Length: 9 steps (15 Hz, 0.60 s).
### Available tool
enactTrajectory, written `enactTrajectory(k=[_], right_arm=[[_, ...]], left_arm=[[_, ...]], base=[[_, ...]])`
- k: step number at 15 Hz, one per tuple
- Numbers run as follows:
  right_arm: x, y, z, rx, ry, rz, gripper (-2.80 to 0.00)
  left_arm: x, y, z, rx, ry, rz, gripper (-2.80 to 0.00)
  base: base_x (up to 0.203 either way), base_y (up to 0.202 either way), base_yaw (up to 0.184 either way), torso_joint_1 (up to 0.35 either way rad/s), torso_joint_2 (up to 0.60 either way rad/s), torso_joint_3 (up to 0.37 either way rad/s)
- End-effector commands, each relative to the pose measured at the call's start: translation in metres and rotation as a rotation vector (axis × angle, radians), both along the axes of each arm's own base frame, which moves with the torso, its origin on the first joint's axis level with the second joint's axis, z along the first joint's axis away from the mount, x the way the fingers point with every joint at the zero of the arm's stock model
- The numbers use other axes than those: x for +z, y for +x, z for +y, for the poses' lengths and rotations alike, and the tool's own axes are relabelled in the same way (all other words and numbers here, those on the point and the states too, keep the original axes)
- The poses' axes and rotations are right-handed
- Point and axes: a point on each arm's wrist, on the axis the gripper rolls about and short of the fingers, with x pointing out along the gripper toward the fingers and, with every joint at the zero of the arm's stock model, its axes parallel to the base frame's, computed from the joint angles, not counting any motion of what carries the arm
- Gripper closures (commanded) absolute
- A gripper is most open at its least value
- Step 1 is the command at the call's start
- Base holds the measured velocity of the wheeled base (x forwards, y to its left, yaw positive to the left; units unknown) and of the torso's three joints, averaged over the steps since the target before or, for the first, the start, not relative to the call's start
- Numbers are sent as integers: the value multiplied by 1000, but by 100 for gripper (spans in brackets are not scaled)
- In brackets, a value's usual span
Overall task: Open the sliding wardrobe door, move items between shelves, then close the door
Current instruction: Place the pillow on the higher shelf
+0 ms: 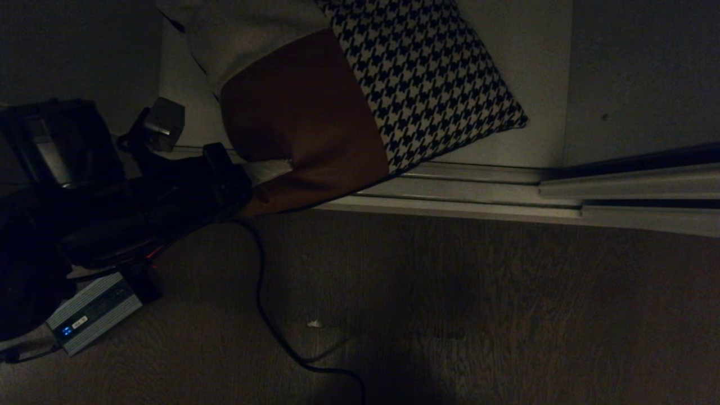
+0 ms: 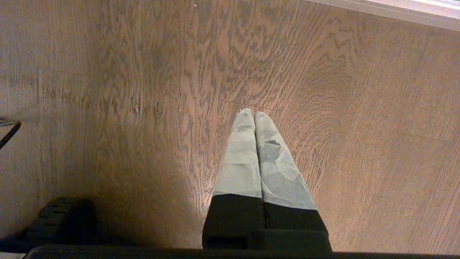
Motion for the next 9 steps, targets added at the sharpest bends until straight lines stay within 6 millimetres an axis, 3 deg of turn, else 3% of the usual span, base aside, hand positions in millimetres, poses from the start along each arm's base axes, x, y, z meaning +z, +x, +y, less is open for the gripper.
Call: enactTrajectory(k=[1,9], right_arm=[[-1,0,0,1,-8,3,0],[-1,0,0,-4,9,3,0]], left_arm=[[5,-4,-2,-14,-5,-5,0],[-21,5,-8,-23,24,97,0]], base=[[0,0,0,0,0,0],[0,0,0,0,0,0]])
